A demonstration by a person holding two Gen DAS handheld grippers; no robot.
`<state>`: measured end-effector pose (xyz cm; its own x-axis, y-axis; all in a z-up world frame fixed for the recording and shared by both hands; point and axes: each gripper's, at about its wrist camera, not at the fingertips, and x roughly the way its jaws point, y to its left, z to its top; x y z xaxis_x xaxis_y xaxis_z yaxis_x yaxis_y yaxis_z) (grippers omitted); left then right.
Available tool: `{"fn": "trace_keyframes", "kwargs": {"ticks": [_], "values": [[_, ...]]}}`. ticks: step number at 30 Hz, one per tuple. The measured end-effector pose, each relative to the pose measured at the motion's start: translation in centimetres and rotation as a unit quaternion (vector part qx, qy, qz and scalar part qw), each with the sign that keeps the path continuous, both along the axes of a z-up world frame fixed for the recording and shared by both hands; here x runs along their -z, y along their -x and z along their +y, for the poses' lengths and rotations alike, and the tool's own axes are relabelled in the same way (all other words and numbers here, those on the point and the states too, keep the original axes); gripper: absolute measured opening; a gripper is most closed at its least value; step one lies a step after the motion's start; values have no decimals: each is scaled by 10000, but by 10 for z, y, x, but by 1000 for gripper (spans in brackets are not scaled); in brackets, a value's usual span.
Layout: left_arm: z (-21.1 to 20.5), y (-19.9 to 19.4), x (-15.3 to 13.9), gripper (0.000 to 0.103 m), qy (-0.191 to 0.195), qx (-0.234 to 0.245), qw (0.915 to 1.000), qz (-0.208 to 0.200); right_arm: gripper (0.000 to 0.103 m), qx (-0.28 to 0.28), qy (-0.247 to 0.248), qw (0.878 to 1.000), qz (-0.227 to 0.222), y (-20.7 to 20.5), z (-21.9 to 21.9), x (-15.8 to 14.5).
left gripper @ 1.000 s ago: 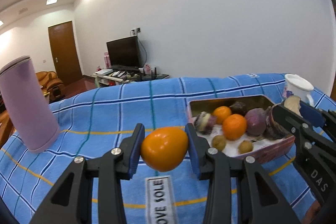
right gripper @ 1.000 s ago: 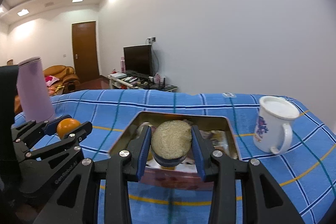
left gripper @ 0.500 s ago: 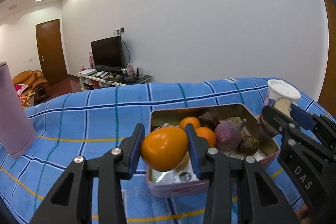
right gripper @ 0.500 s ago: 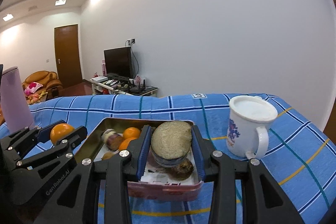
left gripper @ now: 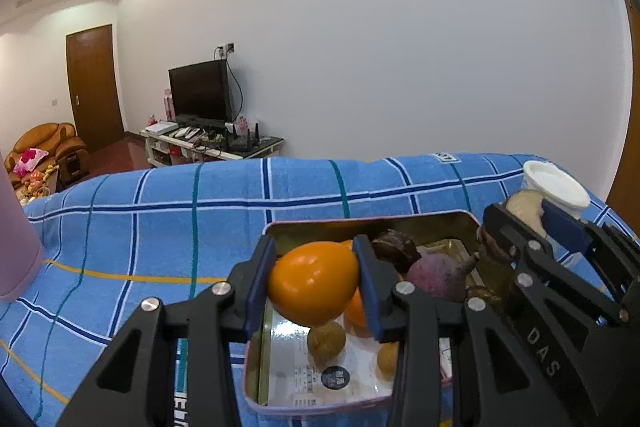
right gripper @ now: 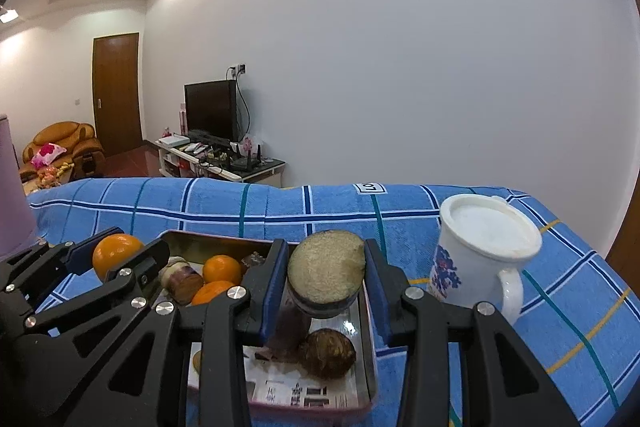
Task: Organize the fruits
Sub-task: 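Lower the sugarcane piece and orange into the tin and open both grippers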
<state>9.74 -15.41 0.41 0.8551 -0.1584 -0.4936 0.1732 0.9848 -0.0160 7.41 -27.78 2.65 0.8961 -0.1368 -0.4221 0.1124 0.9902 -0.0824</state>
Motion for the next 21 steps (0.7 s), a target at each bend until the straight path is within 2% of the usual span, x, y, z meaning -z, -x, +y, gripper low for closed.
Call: {"fn": "trace_keyframes", "kwargs": {"ticks": [6,12,17,21], "values": [[-2,-11,7,42,58,39,9998,184,40,-35,-2,9998,204,-17,0,7],[-6,-20,10,42,60,77,9994,335,40,-39,156,9997,200,-21,3,8],[-7,-27,13,42,41,17,9988,481,40,-140,35,9997,174,-25,0,6],[-5,-28,15,42,30,-4,9986,530,40,-372,-246,9988,222,-28,-4,6]]}}
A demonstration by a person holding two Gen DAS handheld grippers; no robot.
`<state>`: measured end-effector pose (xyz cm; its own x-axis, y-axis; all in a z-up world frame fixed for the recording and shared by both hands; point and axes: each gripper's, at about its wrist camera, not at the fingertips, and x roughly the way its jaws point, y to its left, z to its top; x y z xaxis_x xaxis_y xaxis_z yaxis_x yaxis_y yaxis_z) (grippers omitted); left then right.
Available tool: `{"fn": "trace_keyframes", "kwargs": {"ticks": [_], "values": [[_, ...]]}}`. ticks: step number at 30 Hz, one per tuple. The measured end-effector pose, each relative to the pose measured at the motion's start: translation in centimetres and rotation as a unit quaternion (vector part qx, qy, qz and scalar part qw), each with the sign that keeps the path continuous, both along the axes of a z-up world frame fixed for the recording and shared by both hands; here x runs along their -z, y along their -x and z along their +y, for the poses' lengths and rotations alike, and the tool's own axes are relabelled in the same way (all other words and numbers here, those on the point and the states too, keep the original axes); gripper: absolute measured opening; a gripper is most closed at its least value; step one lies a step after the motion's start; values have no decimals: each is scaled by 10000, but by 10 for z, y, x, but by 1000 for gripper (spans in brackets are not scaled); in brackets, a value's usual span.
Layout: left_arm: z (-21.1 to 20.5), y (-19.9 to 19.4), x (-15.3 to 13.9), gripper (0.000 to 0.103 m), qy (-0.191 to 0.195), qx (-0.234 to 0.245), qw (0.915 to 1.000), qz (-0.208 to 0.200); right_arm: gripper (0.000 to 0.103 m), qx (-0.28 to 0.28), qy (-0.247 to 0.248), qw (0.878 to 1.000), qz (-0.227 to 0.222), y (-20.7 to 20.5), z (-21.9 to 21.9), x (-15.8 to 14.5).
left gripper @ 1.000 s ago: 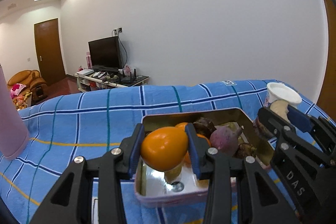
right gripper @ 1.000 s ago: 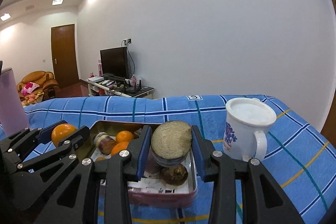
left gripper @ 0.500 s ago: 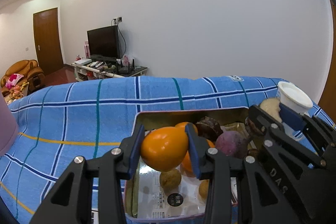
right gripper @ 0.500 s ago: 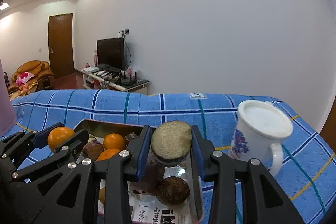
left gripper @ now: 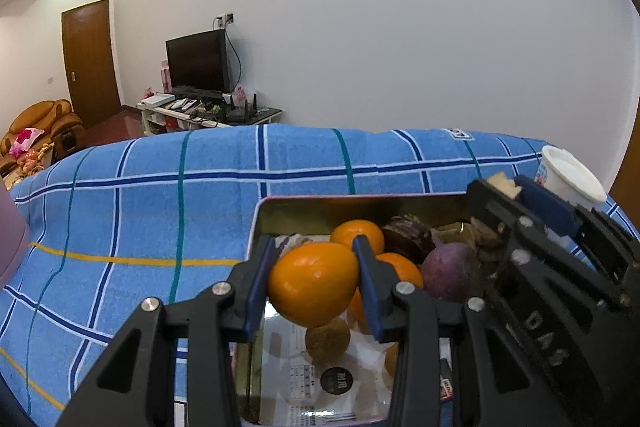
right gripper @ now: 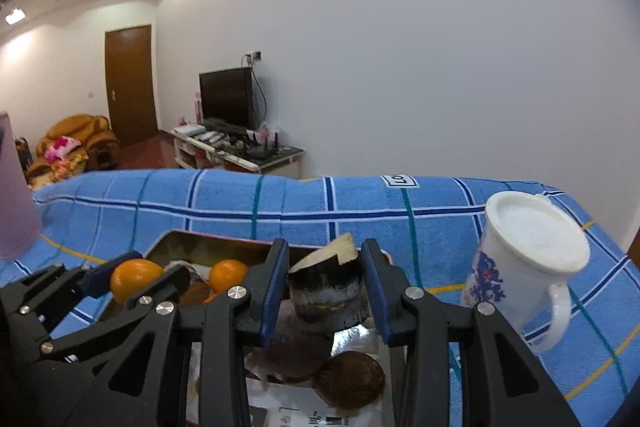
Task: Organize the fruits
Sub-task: 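Lower the sugarcane piece and orange into the tin and open both grippers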
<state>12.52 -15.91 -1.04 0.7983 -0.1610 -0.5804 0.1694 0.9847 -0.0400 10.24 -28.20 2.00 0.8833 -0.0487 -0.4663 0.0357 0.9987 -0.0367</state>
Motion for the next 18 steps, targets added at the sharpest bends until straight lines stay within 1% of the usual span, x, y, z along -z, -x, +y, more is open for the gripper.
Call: {"fn": "trace_keyframes", "kwargs": {"ticks": [3,6,9,11,12,14,15,16,18], "values": [[0,2,0,42,-48,-2,10000,-29,40,-253,-292,9992,-44,0,-2,-2],[1,1,0,42,-90,-60,9999,-10,40,-419,-374,9984,-11,0,2,-3],[2,0,1,42,-77,-80,9999,7,40,-426,-416,9982,45,-1,3,0],[2,2,0,44,-100,-121,9999,-47,40,-509,-576,9970,128,-4,2,3],[1,5,-1,47,-127,-142,9998,-113,41,-544,-664,9962,167,-6,1,4],[0,10,-2,68,-175,-154,9994,-238,48,-594,-785,9949,200,-7,0,5],[-1,14,-4,73,-220,-184,9990,-355,59,-589,-779,9951,178,-7,1,5],[-2,17,-6,78,-252,-194,9985,-453,72,-560,-732,9957,125,-5,2,4],[-5,23,-9,86,-331,-177,9973,-638,83,-492,-586,9971,-40,2,5,0]]}}
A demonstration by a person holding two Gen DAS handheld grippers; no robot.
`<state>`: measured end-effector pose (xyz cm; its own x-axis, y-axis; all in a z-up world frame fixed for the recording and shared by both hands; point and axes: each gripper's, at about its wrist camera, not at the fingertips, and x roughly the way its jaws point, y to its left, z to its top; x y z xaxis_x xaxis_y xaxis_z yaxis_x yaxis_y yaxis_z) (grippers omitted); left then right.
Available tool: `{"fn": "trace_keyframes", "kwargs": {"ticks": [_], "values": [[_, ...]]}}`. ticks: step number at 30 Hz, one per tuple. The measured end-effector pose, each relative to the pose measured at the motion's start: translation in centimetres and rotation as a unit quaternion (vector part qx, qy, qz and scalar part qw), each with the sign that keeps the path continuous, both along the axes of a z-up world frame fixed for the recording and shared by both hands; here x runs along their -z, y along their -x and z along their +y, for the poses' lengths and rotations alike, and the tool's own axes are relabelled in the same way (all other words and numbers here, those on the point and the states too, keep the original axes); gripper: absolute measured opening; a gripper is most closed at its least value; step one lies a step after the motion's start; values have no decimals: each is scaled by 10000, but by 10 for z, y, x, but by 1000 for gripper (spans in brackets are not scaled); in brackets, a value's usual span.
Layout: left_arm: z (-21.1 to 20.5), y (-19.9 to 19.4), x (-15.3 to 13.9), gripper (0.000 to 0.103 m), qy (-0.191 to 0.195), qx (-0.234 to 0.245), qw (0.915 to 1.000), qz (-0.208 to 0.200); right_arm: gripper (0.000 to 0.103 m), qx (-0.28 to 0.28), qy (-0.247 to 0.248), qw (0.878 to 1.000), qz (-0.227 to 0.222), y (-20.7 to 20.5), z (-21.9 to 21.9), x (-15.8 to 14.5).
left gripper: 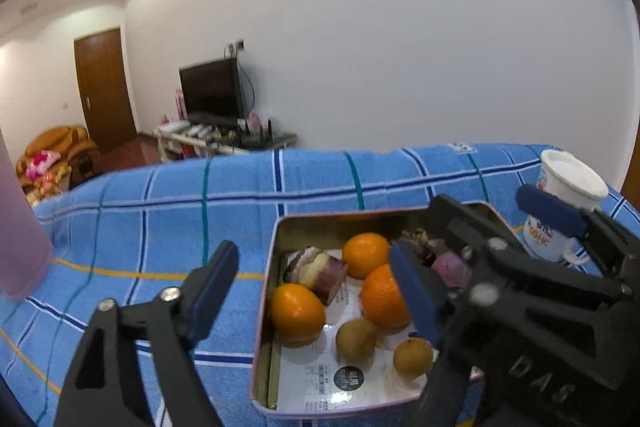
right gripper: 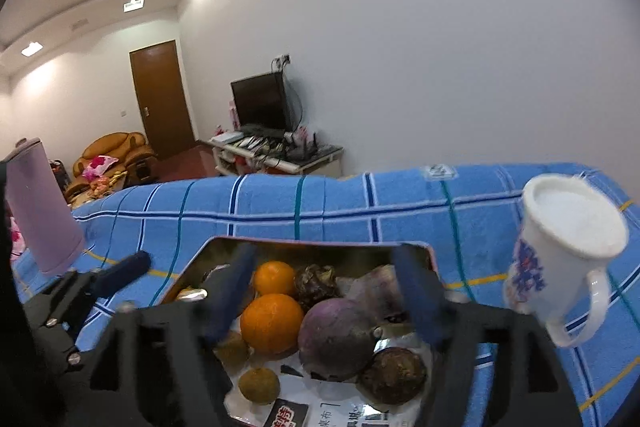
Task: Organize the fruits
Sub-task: 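Lower the sugarcane piece and orange into the tin and open both grippers, then withdraw both open grippers from the tin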
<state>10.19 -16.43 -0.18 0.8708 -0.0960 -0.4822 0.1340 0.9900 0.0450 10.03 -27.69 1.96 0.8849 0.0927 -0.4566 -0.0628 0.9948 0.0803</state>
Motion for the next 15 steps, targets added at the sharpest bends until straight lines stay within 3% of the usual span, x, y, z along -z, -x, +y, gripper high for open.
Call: {"fn": "trace_keyframes", "kwargs": {"ticks": [2,4,15], "values": [[-2,4,-1,100,-111,-86,9998,-112,84,36,180,9997,-148,6,5,-3],[0,10,-3,103,-186,-221,9993,-243,86,67,290,9993,-220,8,8,-5],[28,29,-10,103,-138,-652,9962,-553,89,434,411,9965,-578,23,6,-10]]}}
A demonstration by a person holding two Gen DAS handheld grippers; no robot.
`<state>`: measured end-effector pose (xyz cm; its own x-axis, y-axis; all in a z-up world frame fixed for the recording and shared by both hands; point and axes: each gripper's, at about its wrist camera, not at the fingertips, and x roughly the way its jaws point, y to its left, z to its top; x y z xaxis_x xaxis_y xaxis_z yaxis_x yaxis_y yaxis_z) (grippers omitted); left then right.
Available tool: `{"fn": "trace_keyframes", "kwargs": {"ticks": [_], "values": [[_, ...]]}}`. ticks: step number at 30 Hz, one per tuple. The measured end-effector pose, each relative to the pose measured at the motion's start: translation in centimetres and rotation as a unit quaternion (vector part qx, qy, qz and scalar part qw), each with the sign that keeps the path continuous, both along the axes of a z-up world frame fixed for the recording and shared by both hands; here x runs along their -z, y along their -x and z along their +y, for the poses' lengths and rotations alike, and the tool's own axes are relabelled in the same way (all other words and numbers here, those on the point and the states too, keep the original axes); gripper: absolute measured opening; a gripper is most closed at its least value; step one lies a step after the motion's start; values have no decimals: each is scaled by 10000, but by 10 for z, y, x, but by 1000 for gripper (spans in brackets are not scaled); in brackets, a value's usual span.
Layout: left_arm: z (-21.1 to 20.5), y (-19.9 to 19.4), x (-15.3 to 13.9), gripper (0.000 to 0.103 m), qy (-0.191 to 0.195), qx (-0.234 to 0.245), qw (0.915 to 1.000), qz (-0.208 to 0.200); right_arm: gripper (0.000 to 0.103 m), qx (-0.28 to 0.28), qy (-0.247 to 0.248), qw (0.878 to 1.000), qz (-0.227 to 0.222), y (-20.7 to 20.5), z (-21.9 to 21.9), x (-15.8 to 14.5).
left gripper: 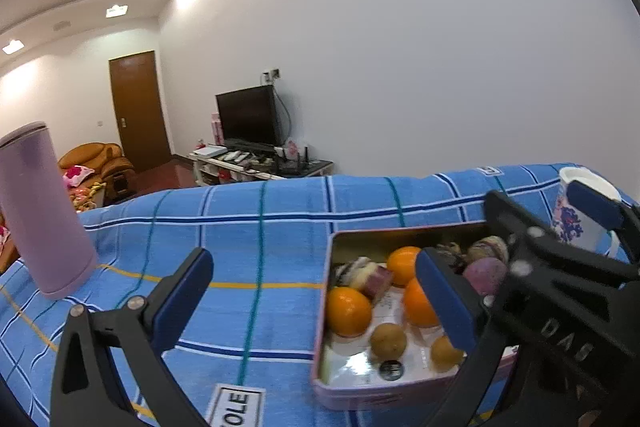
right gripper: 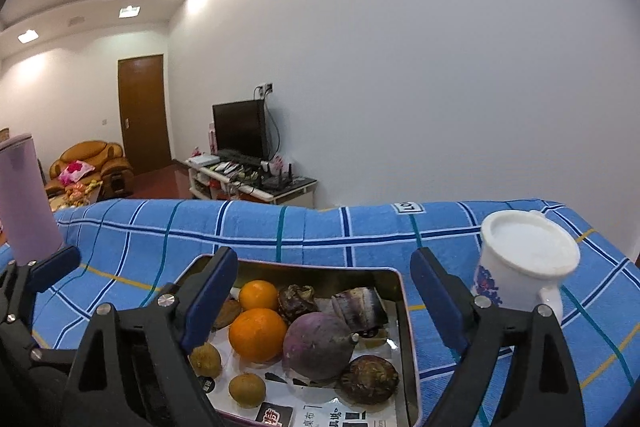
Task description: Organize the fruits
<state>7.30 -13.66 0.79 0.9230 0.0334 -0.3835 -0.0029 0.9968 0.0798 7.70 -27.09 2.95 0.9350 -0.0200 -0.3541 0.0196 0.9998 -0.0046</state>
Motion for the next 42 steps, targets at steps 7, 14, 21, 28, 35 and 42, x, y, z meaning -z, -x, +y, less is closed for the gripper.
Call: {"fn": "trace_keyframes", "kwargs": {"ticks": [7,14,21,28,35,42], "values": [[10,8,0,103,9,-140,9998,-132,90,276,-22,9993,-251,13,-3,2],[16,22,0,103,28,-68,9998,-172,90,358,46,9984,-438,38,0,-1],[17,38,0,103,-24,43,9998,-214,90,385,71,9983,-428,58,1,-2],[20,55,-3,103,10,92,9997,-239,90,436,177,9976,-514,81,2,-4],[23,65,-5,103,28,116,9996,-261,90,484,259,9969,-568,90,6,-6],[26,67,-5,103,76,166,9995,-246,90,587,337,9957,-629,96,7,-7]]}}
